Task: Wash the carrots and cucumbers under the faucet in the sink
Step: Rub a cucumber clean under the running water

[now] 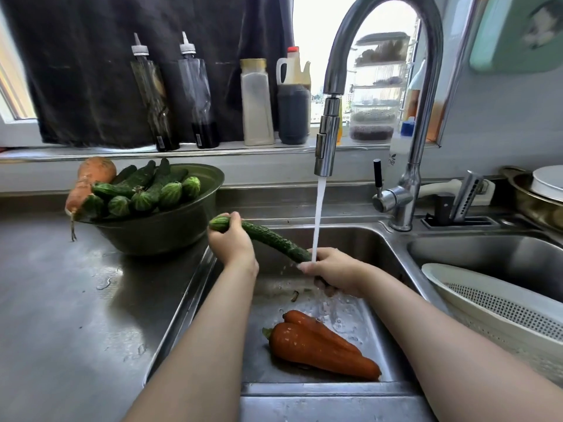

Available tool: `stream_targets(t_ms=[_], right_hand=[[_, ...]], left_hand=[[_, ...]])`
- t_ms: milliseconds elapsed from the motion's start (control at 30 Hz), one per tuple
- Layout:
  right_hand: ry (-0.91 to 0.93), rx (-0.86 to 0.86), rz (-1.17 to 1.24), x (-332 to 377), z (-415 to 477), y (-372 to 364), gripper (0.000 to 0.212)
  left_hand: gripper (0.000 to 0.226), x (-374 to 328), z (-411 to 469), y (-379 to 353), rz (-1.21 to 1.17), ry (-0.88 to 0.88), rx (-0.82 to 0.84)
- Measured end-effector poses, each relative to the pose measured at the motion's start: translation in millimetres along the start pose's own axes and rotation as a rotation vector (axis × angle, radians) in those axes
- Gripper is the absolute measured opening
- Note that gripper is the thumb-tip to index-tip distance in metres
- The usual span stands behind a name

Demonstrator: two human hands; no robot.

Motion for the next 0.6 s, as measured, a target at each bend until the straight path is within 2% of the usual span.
stream_targets(t_ms=[67, 167, 300, 333, 467, 533, 600], right_hand=[[0.038, -0.052, -0.053, 4.3, 1.6, 0.9, 0.023], [0.061, -0.123, -0.158, 13.4, 3.7, -5.7, 0.041], [0.122, -0.110, -0.433, 22.6, 0.2, -9.0, 0.022], [0.122, -0.078, -0.440, 19.5, 0.2, -8.4, 0.021], [-0.022, 0.069, -0.151, -9.1, -1.1, -8.8, 0.027], [0.005, 0.013, -0.189, -11.3, 4.3, -1.7, 0.019], [0.008, -0.078, -0.232, -12.9, 5.8, 12.8, 0.016]], left_hand=[[0.020, 2.9, 1.6, 3.5, 0.001, 0.049, -0.032], [0.035, 0.5, 0.9, 2.9, -0.030, 0.069, -0.028], [0.036, -3.7, -4.5, 0.8, -0.019, 0.056, 0.007], [0.037, -0.7, -7.2, -2.0, -0.015, 0.078, 0.040], [0.040, 28.1, -35.6, -23.7, 0.126, 0.307, 0.283], [0.035, 42.4, -60.5, -39.1, 0.185, 0.426, 0.477], [0.027, 52.7, -82.8, -52.4, 0.359, 0.416, 0.708]])
Point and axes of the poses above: each hand's wrist, its own z-axis towards the middle knuckle, its own y-axis out of the back of the hand, x = y × z, the point moved 9 cm from there along z, towards the middle knuckle, and after that the axes turned 2 degrees about -x, right-handed, at the moved point
